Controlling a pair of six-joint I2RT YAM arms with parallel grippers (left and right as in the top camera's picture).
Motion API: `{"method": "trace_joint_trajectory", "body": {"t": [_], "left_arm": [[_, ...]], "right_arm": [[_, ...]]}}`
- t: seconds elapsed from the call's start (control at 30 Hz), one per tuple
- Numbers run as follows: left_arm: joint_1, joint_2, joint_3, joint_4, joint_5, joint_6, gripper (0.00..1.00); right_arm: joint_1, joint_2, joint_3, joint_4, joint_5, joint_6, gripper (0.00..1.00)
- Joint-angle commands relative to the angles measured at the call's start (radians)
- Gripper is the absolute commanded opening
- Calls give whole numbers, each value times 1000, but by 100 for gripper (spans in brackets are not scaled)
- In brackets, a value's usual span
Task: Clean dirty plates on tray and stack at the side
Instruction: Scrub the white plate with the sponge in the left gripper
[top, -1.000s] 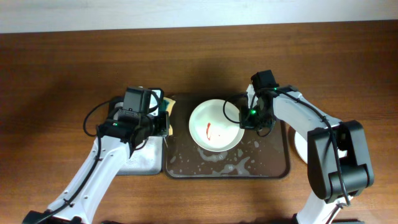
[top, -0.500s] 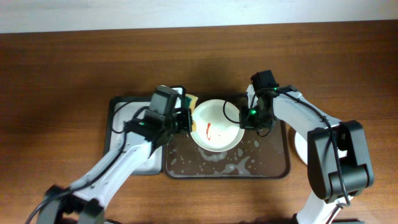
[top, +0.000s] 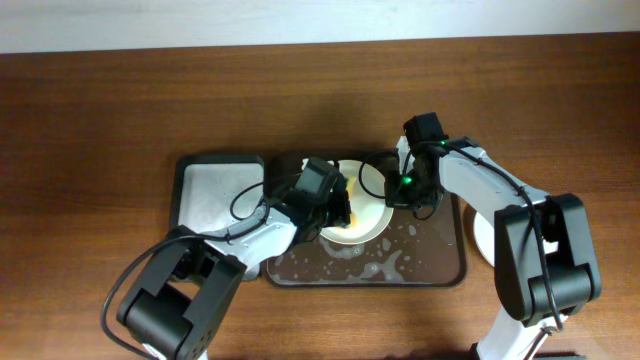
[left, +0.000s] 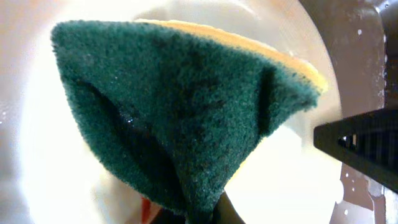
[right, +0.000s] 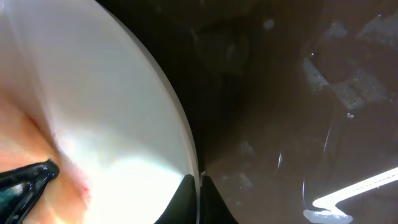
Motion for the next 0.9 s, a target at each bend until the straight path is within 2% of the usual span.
{"method": "trace_joint_trajectory", "body": {"t": [0.0, 0.07, 0.13, 0.23, 0.3, 0.4, 0.5, 0.63, 0.67, 0.7, 0.73, 0.83, 0.87], "left_arm": [[38, 32, 9, -73, -60, -12, 0], [82, 30, 9, -126, -55, -12, 0], [121, 10, 10, -132, 34, 53, 0], [135, -64, 27, -64, 190, 130, 0], [117, -98, 27, 14, 267, 128, 0], [71, -86, 22, 14, 188, 51, 0], [-10, -22, 22, 34, 124, -89, 0], [-37, 34, 22, 8, -2, -101, 0], [-36, 35, 22, -63, -109, -100, 0], [-36, 35, 22, -96, -195, -59, 0], [-34, 35, 23, -99, -312, 91, 0], [-24, 34, 76, -68, -379, 361, 0], [-24, 34, 104, -62, -393, 379, 0]], "right_arm": [[6, 17, -6, -7, 10, 5, 4], [6, 17, -6, -7, 11, 4, 4], [6, 17, -6, -8, 11, 4, 4], [6, 17, -6, -8, 11, 5, 4], [6, 17, -6, -8, 10, 5, 4], [6, 17, -6, -8, 10, 5, 4], [6, 17, -6, -8, 10, 5, 4], [6, 17, -6, -12, 10, 4, 4], [6, 17, -6, -15, 10, 4, 4], [6, 17, -6, -15, 10, 4, 4], [6, 17, -6, -16, 10, 5, 4], [6, 17, -6, -20, 10, 5, 4], [6, 17, -6, -24, 10, 4, 4]]}}
